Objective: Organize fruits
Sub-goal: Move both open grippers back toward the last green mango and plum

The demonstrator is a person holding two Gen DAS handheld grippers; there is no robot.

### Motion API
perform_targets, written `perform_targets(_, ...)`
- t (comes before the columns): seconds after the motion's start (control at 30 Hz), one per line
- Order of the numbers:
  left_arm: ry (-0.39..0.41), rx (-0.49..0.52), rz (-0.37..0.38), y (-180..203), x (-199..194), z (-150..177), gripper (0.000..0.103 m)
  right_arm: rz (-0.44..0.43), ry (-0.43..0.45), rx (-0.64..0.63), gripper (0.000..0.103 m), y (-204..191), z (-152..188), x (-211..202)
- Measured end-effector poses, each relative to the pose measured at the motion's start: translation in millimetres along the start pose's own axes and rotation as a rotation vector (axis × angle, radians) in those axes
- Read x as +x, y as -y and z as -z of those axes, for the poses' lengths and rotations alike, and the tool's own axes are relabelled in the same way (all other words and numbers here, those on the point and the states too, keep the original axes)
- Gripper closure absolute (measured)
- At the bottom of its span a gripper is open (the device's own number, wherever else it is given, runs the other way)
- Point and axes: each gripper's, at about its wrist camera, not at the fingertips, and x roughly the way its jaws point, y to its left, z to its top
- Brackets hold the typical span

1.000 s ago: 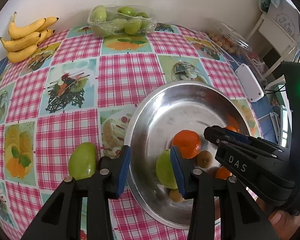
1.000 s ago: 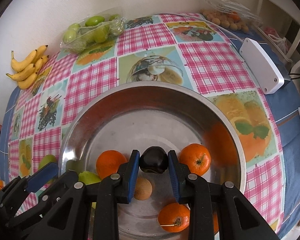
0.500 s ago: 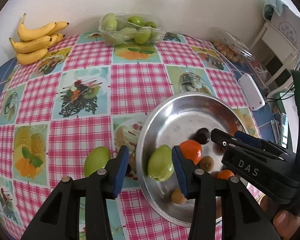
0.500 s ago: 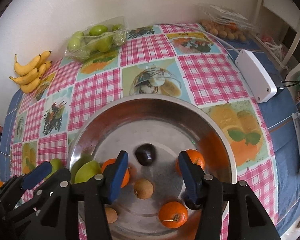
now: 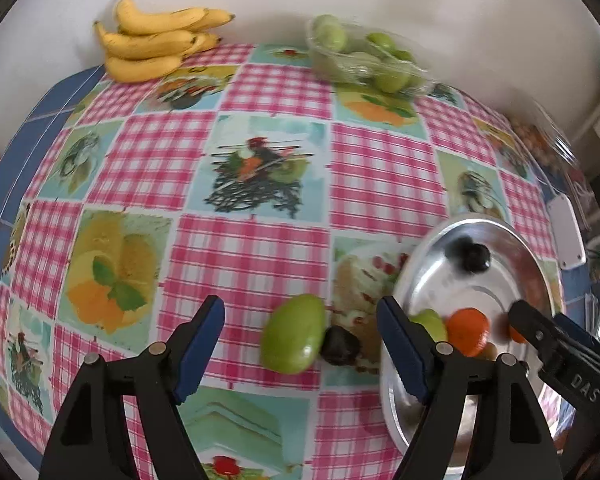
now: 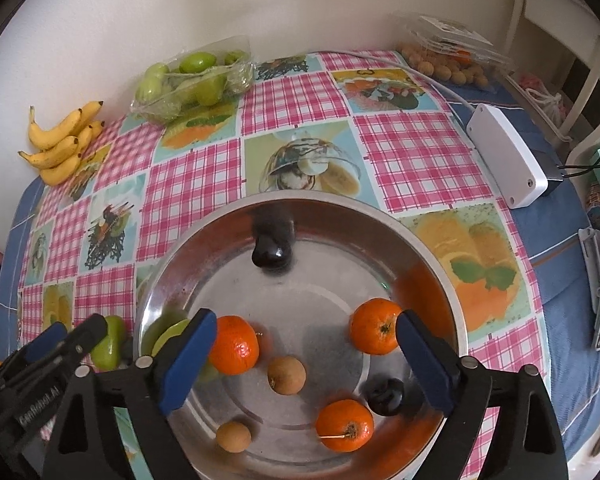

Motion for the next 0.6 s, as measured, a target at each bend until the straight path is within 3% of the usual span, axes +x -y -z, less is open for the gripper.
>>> perform_targets(0.17, -0.003, -0.053, -0.033, -16, 5, -1, 0.023, 0.002, -0.010, -0.006, 0.009, -1, 1, 3)
perform_targets(0.23, 0.000, -0.068, -0.050, -20, 6, -1, 0.011, 0.003, -0.013, -0.009, 0.001, -2, 2, 4)
perform_targets(0.6, 0.013, -0.112, -0.073, -39, 7, -4, 0.007, 0.000, 0.008, -0.033, 0.000, -7, 3, 3)
